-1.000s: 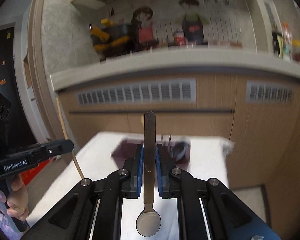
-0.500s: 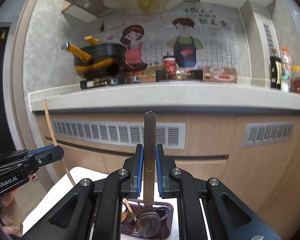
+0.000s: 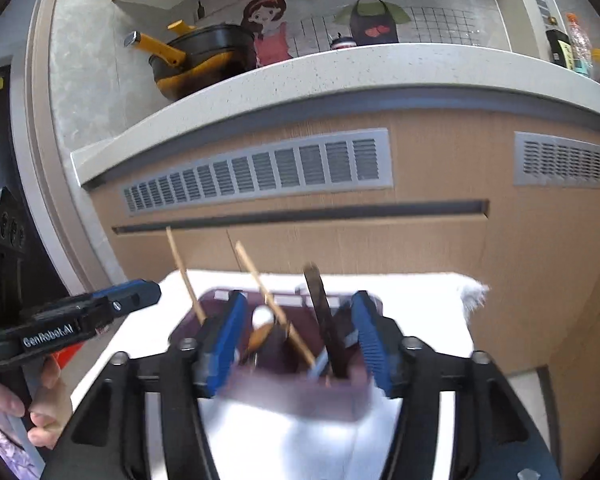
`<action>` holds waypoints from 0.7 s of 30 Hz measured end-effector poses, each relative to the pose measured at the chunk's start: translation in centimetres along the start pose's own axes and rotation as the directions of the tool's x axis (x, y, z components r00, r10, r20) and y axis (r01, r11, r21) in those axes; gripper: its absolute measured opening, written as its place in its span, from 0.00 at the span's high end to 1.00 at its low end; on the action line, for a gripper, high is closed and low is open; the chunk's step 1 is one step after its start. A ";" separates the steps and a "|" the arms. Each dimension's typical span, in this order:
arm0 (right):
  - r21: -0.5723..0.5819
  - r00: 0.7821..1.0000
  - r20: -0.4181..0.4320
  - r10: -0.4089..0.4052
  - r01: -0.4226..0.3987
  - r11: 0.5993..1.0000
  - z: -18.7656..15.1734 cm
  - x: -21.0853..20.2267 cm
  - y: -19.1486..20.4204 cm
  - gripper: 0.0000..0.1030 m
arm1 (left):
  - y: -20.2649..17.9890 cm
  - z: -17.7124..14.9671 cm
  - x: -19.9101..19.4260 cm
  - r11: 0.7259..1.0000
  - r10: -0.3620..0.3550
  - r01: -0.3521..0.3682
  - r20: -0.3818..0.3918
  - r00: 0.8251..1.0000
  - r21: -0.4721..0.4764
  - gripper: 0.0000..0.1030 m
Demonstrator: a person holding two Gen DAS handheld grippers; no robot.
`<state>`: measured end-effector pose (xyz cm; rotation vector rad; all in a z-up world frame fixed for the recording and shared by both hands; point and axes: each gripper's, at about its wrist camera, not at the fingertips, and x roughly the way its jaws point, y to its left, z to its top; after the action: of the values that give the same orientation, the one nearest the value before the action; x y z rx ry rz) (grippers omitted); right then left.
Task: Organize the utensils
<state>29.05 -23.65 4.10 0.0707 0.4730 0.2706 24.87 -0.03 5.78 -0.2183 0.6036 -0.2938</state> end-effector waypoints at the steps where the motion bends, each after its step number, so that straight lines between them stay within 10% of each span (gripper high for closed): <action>1: 0.003 1.000 -0.005 -0.010 0.010 1.000 -0.5 -0.8 0.3 0.37 | -0.2 -0.9 -1.2 1.000 0.014 -0.014 0.001 1.000 0.000 0.56; 11: -0.085 0.990 -0.004 -0.142 0.141 0.986 -6.0 -11.5 4.6 0.00 | -3.4 -9.6 -10.3 0.983 0.158 -0.162 0.063 0.986 0.081 0.17; 21: -0.112 0.952 -0.021 -0.304 0.300 0.947 -10.5 -15.4 5.5 0.00 | -5.7 -13.9 -13.1 0.957 0.228 -0.244 0.109 0.967 0.155 0.03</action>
<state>9.71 -22.48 2.30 -0.1122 0.4993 -0.0044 5.27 -2.63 3.09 0.0035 0.5065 -0.1012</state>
